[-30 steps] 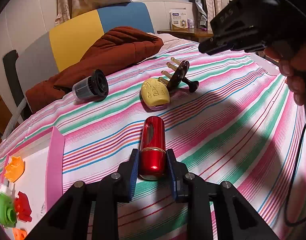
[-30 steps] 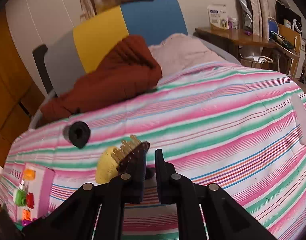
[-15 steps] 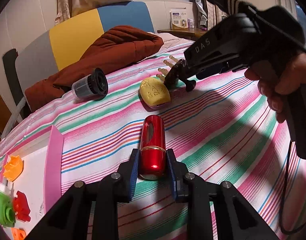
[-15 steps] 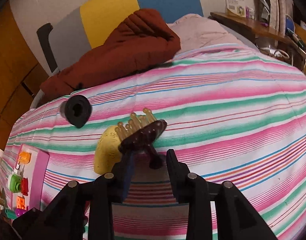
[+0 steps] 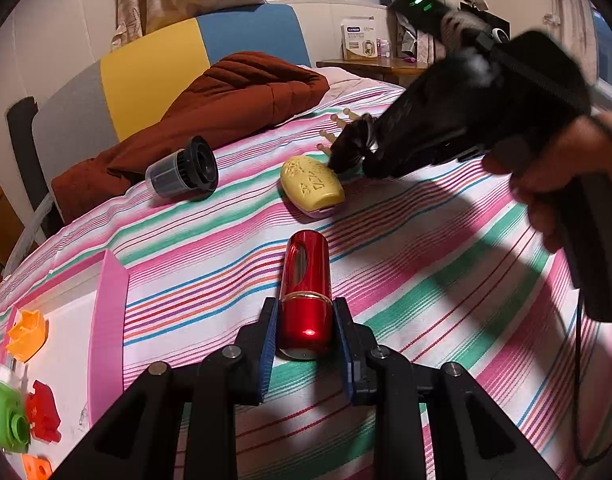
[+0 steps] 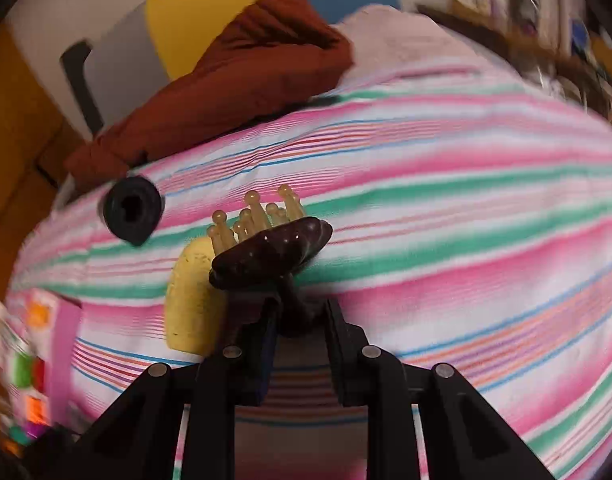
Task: Organize rigid objects
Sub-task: 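Carry the red cylinder into the tray and release it while the right tool holds the brown toy, then carry the dark brown pegged toy toward the tray with the right tool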
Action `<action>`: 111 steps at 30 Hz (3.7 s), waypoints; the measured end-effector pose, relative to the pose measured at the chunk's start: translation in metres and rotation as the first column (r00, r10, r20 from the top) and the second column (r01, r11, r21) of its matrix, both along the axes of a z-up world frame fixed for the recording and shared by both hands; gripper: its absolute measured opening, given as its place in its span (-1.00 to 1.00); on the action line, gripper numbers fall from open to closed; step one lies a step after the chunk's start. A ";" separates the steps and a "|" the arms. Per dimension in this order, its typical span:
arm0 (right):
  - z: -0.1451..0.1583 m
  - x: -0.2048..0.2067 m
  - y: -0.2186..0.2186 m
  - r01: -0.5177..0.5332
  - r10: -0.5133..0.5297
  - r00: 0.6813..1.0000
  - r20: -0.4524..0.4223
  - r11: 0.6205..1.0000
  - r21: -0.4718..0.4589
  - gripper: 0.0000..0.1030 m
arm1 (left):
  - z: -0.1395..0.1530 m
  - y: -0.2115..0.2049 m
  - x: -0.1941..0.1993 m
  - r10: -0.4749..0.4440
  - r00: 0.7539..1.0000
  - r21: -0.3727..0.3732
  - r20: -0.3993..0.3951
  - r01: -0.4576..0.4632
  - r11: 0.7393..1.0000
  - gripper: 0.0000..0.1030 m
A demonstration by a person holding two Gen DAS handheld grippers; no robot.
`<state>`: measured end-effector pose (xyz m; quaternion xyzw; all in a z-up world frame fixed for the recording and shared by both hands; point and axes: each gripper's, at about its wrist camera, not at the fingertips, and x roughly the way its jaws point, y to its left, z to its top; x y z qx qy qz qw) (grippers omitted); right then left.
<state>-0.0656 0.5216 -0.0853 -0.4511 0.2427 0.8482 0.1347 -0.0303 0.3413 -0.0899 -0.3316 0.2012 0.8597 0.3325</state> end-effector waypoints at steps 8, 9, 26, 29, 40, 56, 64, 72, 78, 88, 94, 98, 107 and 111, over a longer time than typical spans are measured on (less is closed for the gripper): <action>0.054 0.038 -0.007 0.028 -0.010 0.993 -0.120 0.988 0.149 -0.58 | 0.000 0.000 -0.001 0.000 1.000 -0.006 -0.005 0.000 1.000 -0.47; 0.053 0.035 -0.008 0.023 -0.005 0.993 -0.115 0.988 0.150 -0.58 | 0.000 0.000 0.000 0.000 1.000 -0.007 -0.007 0.000 1.000 -0.47; 0.020 0.030 -0.009 0.043 -0.047 0.997 -0.064 0.997 -0.066 -0.16 | -0.002 -0.002 -0.002 -0.003 1.000 0.002 0.002 0.003 1.000 -0.47; 0.022 0.025 -0.020 0.020 -0.018 0.998 -0.058 0.999 0.028 -0.16 | -0.001 -0.003 -0.003 -0.003 1.000 0.005 0.005 0.003 1.000 -0.47; 0.029 0.015 -0.038 -0.037 0.050 0.997 -0.066 0.982 0.184 -0.64 | 0.000 -0.006 -0.004 -0.002 1.000 0.017 0.019 0.002 1.000 -0.47; 0.043 0.032 -0.051 -0.003 0.016 0.999 -0.045 0.964 0.264 -0.65 | 0.004 -0.005 -0.002 0.015 1.000 0.029 0.005 -0.015 0.999 -0.48; 0.046 0.038 -0.064 -0.002 0.017 0.998 -0.056 0.965 0.262 -0.64 | 0.017 -0.023 0.017 0.020 0.997 0.078 -0.072 -0.014 0.997 -0.48; 0.048 0.040 -0.074 -0.019 0.038 0.996 -0.080 0.973 0.230 -0.65 | 0.033 -0.051 0.025 0.064 0.996 0.165 -0.062 -0.053 0.985 -0.48; 0.047 0.041 -0.069 0.003 0.017 0.996 -0.087 0.976 0.220 -0.65 | 0.041 -0.084 0.027 0.112 0.990 0.291 0.083 -0.131 0.948 -0.48; 0.048 0.043 -0.067 0.017 0.003 0.995 -0.097 0.980 0.200 -0.65 | 0.067 -0.130 0.014 0.201 0.969 0.362 0.146 -0.241 0.900 -0.48; 0.056 0.043 -0.076 -0.004 0.036 0.990 -0.138 0.975 0.222 -0.64 | 0.067 -0.161 -0.026 0.315 0.924 0.309 0.215 -0.370 0.876 -0.48; 0.062 0.042 -0.084 -0.032 0.075 0.982 -0.175 0.971 0.237 -0.64 | 0.054 -0.172 -0.057 0.374 0.878 0.223 0.298 -0.445 0.867 -0.48; 0.066 0.038 -0.095 -0.076 0.128 0.969 -0.212 0.968 0.241 -0.64 | 0.053 -0.187 -0.088 0.444 0.808 0.221 0.388 -0.549 0.806 0.36; 0.066 0.037 -0.095 -0.079 0.129 0.968 -0.217 0.972 0.223 -0.64 | 0.054 -0.188 -0.073 0.445 0.825 0.229 0.347 -0.535 0.813 0.54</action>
